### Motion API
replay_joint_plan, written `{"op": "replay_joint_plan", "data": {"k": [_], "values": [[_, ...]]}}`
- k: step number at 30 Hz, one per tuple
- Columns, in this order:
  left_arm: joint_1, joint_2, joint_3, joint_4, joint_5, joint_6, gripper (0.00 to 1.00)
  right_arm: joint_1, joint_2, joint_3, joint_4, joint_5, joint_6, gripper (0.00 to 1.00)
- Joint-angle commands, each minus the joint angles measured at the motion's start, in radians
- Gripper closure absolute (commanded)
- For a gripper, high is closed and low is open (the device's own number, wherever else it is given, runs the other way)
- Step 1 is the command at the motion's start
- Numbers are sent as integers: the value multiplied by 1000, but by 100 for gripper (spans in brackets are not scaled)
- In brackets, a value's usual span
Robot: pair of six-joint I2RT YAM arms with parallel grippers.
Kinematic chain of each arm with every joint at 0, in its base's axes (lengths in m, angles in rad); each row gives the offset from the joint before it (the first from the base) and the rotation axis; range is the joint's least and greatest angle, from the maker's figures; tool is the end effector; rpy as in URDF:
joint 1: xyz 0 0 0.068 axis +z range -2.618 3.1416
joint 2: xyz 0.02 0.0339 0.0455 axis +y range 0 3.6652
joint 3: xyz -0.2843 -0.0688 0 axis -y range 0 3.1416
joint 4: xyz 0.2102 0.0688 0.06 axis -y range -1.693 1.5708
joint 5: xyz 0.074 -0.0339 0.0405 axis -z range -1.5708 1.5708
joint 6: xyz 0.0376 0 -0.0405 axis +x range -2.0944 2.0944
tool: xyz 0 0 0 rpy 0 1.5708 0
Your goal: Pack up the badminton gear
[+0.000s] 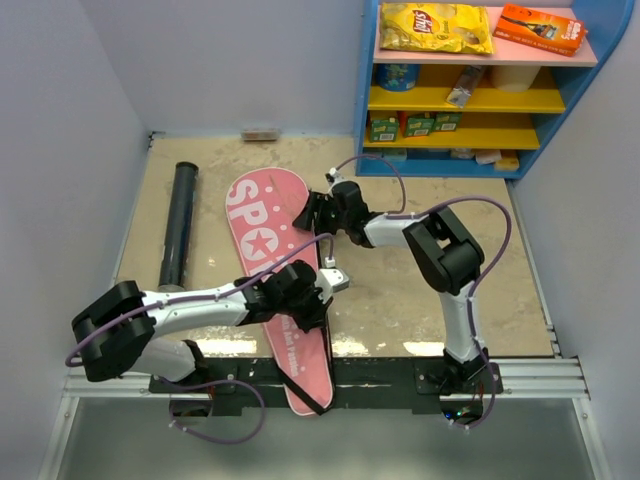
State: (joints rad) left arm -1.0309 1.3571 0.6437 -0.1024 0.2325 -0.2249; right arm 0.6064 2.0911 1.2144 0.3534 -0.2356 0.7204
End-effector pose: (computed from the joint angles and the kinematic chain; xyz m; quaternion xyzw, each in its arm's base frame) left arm 0.1127 -0.2049 0.2186 0.4014 0.8326 -0.3023 0.2329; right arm 0.3546 0.2567 0.1817 -0.0097 0.8619 0.3860 0.3286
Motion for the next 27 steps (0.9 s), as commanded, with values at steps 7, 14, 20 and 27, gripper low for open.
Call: {"op": "replay_joint_plan", "data": {"k": [7, 14, 20, 27], "values": [[-20, -64, 1, 61, 53, 6, 100, -25, 90, 19, 25, -54, -21, 99], [-21, -53, 4, 14, -21, -22, 100, -43, -70, -75, 0, 57, -41, 100], [-55, 0, 45, -106, -117, -83, 100, -43, -290, -229, -91, 180, -27, 100], [-133, -15, 48, -122, -231, -184, 100, -42, -636, -415, -350, 465, 60, 100]]}}
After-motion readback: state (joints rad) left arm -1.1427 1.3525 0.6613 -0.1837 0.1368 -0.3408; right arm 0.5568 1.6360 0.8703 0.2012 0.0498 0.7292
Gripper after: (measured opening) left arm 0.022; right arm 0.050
